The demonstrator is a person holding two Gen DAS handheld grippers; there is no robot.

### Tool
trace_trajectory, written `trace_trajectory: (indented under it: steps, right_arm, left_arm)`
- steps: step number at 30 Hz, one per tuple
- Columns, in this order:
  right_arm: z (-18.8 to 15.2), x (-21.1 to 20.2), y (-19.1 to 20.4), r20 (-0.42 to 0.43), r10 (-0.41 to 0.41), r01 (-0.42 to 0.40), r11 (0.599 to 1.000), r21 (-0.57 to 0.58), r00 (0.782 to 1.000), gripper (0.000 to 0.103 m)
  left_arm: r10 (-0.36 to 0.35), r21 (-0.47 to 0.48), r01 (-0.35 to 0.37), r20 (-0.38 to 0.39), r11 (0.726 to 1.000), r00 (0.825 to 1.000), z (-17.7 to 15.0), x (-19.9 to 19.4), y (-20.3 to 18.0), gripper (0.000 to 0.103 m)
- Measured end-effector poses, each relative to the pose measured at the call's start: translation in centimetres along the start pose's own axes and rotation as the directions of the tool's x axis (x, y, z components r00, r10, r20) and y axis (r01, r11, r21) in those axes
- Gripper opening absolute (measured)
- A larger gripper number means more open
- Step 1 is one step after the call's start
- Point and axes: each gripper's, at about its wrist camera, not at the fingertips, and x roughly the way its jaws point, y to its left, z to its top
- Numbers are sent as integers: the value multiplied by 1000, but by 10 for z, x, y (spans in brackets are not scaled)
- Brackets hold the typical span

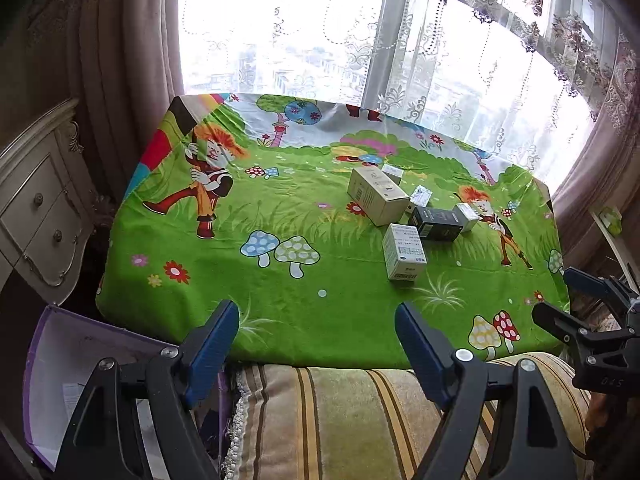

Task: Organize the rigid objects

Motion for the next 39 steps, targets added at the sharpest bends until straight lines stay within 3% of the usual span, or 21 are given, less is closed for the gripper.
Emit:
trace_trajectory:
  steps: [12,18,29,32,35,36,39]
  right_arm:
    - [-5,28,-81,-62,-7,19,981,191,998,95]
    - [-1,46,-97,-74,-16,32,972,231,997,95]
    - [14,81,-108,-94,-41,62,970,236,995,95]
    - [19,89,-111,-90,-33,55,967,250,995,95]
    - [24,98,-110,-95,-38,60,968,242,995,95]
    - [26,102,-109,-96,-40,62,969,241,995,95]
    - [31,112,-107,-95,-35,57,969,242,995,95]
  left_arm:
    - [-65,37,69,-86,997,994,29,57,-55,81]
    - [-91,59,100,-135,993,987,41,87,-79,81]
    - [-55,96,79,-232,992,971,50,157,-104,81]
    - [-58,88,84,-267,993,962,50,175,-104,72]
    - [-47,102,80,-291,992,956,47,189,-106,53]
    - [-53,95,86,-306,992,951,46,194,-105,42]
    - [-49,93,78,-286,993,957,45,199,-104,42]
